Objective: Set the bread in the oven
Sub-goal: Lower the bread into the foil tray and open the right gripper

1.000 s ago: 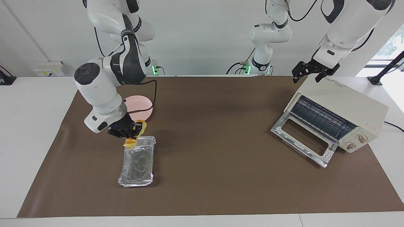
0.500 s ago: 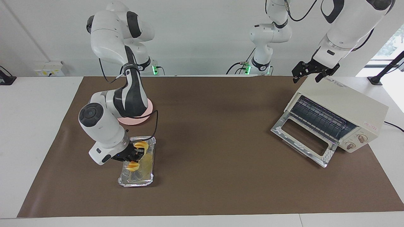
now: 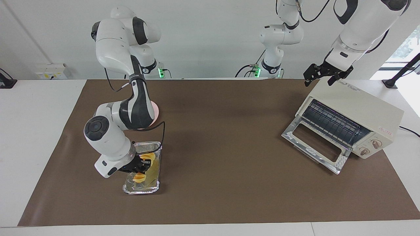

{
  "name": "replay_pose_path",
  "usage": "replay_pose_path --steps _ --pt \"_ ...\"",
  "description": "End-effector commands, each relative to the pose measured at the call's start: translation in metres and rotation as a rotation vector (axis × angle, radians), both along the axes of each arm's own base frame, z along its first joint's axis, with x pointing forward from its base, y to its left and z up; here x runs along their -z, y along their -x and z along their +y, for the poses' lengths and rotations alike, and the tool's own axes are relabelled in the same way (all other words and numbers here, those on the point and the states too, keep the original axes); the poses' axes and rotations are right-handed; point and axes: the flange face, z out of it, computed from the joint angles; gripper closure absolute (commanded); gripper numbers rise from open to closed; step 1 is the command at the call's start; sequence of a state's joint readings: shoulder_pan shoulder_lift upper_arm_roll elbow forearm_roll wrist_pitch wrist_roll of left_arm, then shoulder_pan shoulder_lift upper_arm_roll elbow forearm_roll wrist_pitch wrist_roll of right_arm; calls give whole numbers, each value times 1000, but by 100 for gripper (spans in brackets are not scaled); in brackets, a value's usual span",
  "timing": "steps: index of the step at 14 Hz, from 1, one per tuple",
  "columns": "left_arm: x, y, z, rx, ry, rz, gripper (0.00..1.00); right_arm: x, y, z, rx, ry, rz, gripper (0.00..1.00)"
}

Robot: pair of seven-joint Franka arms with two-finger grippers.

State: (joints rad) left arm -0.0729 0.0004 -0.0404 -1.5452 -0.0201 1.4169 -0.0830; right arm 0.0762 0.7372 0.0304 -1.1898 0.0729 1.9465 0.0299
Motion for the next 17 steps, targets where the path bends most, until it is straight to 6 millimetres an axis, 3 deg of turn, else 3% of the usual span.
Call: replay_pose_path --steps 1,4,5,6,10,17 --pt "-2 7 3 3 -18 -14 0 10 1 1 7 -16 1 100" --pt "-2 7 3 3 -18 -14 0 25 8 3 7 -13 -11 100" --pt "-2 7 3 3 -18 -14 0 27 10 3 7 -12 -11 18" --pt "-2 7 3 3 -18 -14 0 26 10 3 7 -13 -10 0" --pt "-2 7 3 3 -18 -13 0 19 10 1 9 -14 -3 0" --pt "-2 7 3 3 -18 -14 0 -16 12 -12 15 -11 2 0"
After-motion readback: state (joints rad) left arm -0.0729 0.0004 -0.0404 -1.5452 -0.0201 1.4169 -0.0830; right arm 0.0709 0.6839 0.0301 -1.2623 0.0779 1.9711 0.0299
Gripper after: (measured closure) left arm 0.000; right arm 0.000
